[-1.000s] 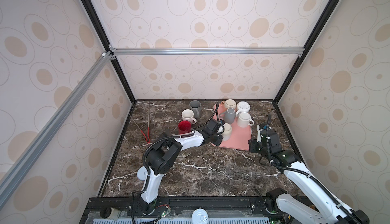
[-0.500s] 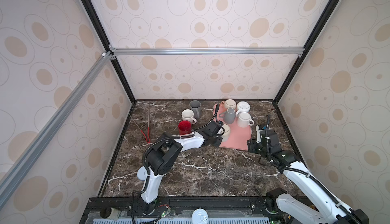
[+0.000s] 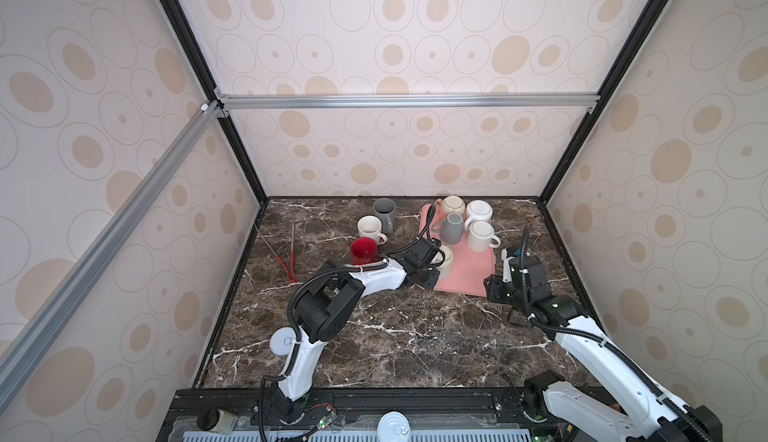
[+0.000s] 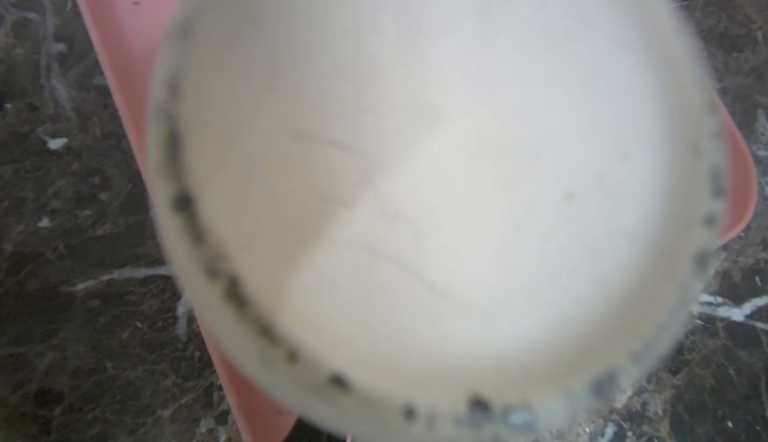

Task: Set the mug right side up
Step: 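Lift the cream speckled mug off the tray with the left gripper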

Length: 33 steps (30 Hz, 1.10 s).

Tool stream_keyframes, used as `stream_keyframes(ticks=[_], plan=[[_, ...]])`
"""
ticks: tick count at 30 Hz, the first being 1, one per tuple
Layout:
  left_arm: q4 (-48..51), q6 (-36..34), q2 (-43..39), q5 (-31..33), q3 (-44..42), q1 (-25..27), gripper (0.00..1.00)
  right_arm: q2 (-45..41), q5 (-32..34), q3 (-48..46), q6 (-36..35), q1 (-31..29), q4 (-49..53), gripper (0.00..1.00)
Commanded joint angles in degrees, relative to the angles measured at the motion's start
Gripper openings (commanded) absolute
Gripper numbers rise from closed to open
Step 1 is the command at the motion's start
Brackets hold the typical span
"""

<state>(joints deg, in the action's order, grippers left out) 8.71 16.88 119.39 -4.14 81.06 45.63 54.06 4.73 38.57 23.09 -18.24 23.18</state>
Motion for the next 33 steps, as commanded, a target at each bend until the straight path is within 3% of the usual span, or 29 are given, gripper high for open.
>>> stream_keyframes(ticks=[1, 4, 8, 23, 33], plan=[[1.39, -0.74, 0.27, 0.93, 2.65, -0.27, 0.18, 0.43, -0.19, 0.17, 0.28, 0.48, -0.55, 0.41], [1.83, -1.30, 0.05, 1.02, 3.41, -0.27, 0.07, 0.52, -0.08, 0.14, 0.29, 0.44, -0.61, 0.42], [2.37, -1.89, -1.23, 0.99, 4.52, -0.26, 0.00, 0.13, -0.08, 0.15, 0.46, 0.47, -0.23, 0.44], [-10.46, 1.96, -15.22, -2.98, -4.91, -0.71, 0.00, -3.12, -0.19, -0.25, 1.85, 0.48, 1.15, 0.45], [-23.30, 15.15, -16.62, -15.26, -14.71, -4.35, 0.00, -6.55, 0.04, -0.68, 2.61, 0.47, 2.86, 0.45]])
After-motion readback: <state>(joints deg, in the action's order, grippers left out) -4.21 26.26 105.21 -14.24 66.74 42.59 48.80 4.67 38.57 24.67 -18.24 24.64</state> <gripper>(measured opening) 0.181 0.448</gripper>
